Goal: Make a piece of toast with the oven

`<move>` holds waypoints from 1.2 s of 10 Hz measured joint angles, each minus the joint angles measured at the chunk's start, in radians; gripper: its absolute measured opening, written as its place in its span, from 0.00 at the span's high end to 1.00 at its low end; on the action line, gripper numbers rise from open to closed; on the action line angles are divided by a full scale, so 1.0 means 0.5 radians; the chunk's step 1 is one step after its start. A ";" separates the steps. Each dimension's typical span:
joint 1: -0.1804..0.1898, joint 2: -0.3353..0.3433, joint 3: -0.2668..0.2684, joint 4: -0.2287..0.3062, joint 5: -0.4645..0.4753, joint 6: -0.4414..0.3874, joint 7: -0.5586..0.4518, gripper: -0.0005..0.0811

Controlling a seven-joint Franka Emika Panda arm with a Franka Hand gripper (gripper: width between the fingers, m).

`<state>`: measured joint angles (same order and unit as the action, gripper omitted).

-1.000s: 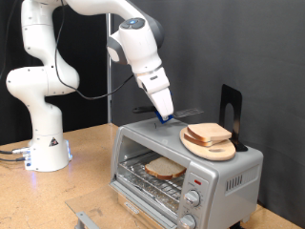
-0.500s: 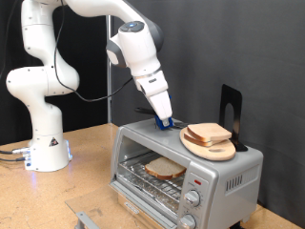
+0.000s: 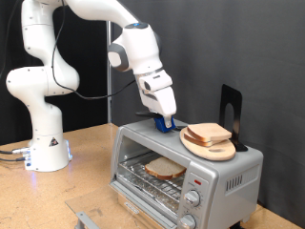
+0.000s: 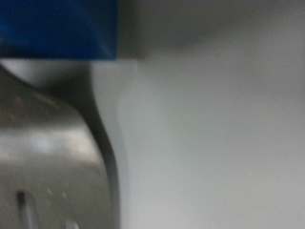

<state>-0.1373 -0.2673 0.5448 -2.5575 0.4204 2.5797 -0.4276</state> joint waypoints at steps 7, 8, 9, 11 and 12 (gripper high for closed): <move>-0.010 0.010 0.075 -0.028 -0.085 0.156 0.034 0.00; -0.012 0.010 0.093 -0.025 -0.136 0.152 0.039 0.00; -0.016 0.008 0.115 -0.022 -0.207 0.152 0.058 0.00; -0.040 0.005 0.172 -0.021 -0.334 0.184 0.130 0.00; -0.050 0.005 0.195 -0.022 -0.364 0.208 0.158 0.00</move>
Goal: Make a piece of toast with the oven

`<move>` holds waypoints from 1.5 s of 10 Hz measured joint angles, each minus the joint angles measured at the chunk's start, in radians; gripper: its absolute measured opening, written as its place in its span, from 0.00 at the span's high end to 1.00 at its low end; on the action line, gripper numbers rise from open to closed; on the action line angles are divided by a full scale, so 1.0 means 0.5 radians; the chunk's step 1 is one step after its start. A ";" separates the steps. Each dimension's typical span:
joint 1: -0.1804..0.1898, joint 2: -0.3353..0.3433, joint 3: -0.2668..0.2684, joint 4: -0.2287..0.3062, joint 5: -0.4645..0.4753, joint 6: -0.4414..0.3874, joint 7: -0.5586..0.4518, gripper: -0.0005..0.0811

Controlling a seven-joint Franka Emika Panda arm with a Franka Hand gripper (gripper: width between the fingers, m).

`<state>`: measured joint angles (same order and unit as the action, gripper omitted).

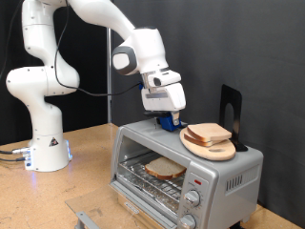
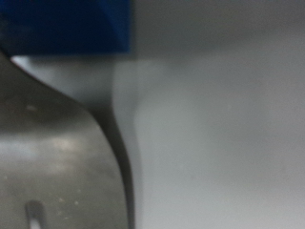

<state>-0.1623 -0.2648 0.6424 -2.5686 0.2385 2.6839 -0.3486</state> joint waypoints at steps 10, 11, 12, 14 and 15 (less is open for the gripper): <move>0.015 -0.011 -0.063 0.044 0.326 -0.314 -0.031 0.00; 0.005 -0.010 -0.063 0.045 0.326 -0.314 -0.030 0.00; -0.001 -0.009 -0.070 0.053 0.342 -0.334 -0.030 0.00; -0.002 0.000 -0.118 0.100 0.425 -0.479 -0.032 0.00; -0.004 0.009 -0.148 0.132 0.465 -0.573 -0.032 0.00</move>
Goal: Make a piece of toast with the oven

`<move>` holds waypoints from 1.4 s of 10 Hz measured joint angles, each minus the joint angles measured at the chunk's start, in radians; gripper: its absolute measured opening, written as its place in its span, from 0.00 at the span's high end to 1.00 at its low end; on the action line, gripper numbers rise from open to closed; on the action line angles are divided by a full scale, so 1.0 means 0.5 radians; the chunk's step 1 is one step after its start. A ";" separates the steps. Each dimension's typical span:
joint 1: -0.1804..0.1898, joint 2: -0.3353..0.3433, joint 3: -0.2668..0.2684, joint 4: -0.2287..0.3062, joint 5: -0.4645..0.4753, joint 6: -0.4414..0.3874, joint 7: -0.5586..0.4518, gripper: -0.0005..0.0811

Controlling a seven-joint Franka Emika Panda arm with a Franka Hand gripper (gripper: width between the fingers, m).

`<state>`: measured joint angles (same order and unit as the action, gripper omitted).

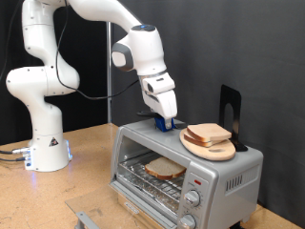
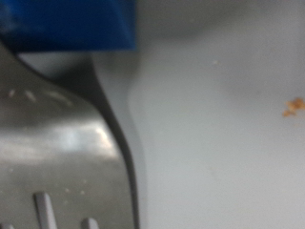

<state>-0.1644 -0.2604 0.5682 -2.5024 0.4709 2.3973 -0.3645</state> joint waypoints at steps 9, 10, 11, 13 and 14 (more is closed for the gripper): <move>-0.095 0.085 -0.063 0.125 0.013 -0.220 0.010 0.00; -0.092 0.085 -0.062 0.124 0.018 -0.209 -0.024 0.00; -0.083 0.085 -0.060 0.121 0.037 -0.188 -0.085 0.00; -0.037 0.082 -0.035 0.095 0.082 -0.070 -0.207 0.00; -0.013 0.076 -0.010 0.072 0.085 0.020 -0.243 0.00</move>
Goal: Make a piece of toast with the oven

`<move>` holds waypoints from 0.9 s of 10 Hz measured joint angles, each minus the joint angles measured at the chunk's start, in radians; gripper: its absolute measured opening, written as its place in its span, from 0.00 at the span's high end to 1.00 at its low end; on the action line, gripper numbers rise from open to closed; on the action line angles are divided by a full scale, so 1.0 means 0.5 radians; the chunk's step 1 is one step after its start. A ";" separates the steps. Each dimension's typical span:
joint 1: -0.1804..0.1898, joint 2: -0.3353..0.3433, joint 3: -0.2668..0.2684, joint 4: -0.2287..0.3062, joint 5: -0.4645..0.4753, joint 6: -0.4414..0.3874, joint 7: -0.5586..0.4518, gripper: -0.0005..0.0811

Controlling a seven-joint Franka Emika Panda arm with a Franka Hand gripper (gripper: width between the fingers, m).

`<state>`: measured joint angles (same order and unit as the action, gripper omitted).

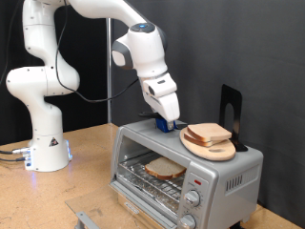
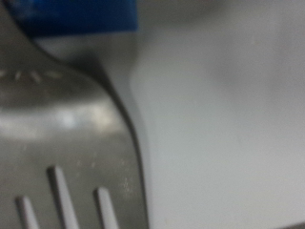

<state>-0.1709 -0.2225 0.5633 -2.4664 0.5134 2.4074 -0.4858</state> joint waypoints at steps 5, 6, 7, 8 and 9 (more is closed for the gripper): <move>0.089 -0.117 0.153 -0.176 -0.006 0.521 -0.101 0.00; 0.101 -0.147 0.162 -0.195 -0.006 0.524 -0.101 0.00; 0.109 -0.173 0.165 -0.210 -0.006 0.494 -0.101 0.00; 0.115 -0.199 0.162 -0.216 -0.007 0.407 -0.112 0.00; 0.121 -0.233 0.152 -0.218 -0.001 0.271 -0.135 0.00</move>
<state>-0.1104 -0.3391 0.6393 -2.5753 0.5126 2.5430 -0.5533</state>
